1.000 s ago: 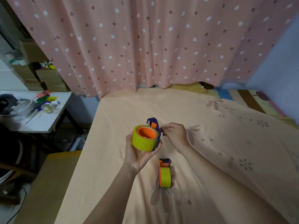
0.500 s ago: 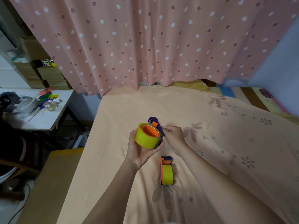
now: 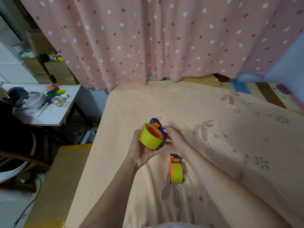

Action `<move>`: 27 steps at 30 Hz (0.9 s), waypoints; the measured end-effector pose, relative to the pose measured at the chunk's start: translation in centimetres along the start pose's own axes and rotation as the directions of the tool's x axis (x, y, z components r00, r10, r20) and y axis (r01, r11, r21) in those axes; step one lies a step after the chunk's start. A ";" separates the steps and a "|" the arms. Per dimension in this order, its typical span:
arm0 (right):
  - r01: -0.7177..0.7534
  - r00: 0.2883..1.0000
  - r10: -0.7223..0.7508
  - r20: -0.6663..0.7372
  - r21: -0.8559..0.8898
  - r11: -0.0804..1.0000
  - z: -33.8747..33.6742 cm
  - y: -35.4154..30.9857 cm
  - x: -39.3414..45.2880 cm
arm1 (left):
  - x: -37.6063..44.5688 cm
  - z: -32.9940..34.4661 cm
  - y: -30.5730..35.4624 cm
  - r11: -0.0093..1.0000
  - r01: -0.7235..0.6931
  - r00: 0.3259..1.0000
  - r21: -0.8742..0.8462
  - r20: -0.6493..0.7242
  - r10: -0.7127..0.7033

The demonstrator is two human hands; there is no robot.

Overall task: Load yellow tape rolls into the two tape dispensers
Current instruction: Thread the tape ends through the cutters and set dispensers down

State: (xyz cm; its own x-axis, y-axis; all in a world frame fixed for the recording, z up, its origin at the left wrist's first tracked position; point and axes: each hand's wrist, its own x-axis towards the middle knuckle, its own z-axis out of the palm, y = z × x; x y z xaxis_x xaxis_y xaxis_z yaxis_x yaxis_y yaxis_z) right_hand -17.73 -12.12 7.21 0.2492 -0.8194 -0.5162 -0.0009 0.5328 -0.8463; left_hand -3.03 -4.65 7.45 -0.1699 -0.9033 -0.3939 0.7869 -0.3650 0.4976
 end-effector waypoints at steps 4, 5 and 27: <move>-0.063 0.998 0.063 0.006 -0.045 0.997 0.9 0.4 0.4 | 0.0 -0.5 0.3 0.999 0.024 1.000 0.034 -0.001 -0.024; -0.082 0.997 0.082 0.007 -0.046 0.996 1.2 0.5 0.5 | 0.1 -0.7 0.3 0.999 0.029 1.000 0.041 0.000 -0.029; -0.412 0.881 0.441 -0.172 0.181 0.893 3.9 11.1 -1.1 | 0.1 -7.4 -4.2 0.684 0.482 0.871 0.547 -0.380 -0.310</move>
State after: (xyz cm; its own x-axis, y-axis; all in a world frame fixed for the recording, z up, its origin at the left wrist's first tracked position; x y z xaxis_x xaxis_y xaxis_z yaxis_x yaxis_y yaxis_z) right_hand -14.24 -4.49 -1.10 0.0529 -0.5228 -0.8508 0.0716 0.8518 -0.5190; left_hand -2.00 -1.56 -0.44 -0.1665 -0.5882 -0.7914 0.1315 -0.8087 0.5734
